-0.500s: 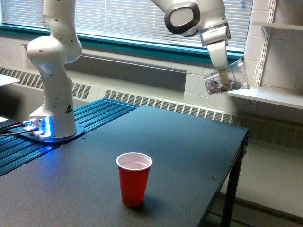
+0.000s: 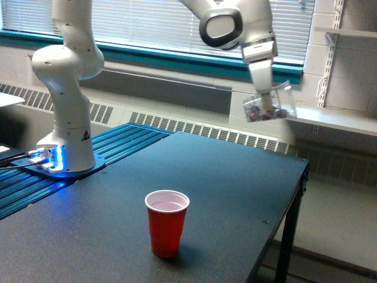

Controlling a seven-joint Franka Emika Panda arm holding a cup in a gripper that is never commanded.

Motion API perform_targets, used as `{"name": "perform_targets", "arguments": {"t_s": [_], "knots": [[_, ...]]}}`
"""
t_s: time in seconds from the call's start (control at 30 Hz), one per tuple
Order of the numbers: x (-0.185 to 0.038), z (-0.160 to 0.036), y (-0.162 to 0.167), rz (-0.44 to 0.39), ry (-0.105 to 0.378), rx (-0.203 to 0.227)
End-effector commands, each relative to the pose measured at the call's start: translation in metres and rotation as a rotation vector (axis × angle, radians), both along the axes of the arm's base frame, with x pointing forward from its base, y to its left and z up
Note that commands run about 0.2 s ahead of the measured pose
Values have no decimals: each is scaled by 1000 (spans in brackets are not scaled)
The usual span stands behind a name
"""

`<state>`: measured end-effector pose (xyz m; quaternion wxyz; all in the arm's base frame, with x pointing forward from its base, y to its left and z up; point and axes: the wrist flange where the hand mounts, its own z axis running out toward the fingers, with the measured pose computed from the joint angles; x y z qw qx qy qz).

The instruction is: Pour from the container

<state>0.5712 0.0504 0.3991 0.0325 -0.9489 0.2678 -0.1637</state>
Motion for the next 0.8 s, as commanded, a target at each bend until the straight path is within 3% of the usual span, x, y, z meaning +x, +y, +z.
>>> {"name": "perform_targets", "arguments": {"t_s": [0.03, 0.23, 0.43, 0.8], "knots": [[-28, 2, -58, -155, 7, 26], [-72, 2, -115, -299, 17, 31], [-109, -1, -160, -400, 41, 4], [-152, -16, -213, -514, 79, 24]]}}
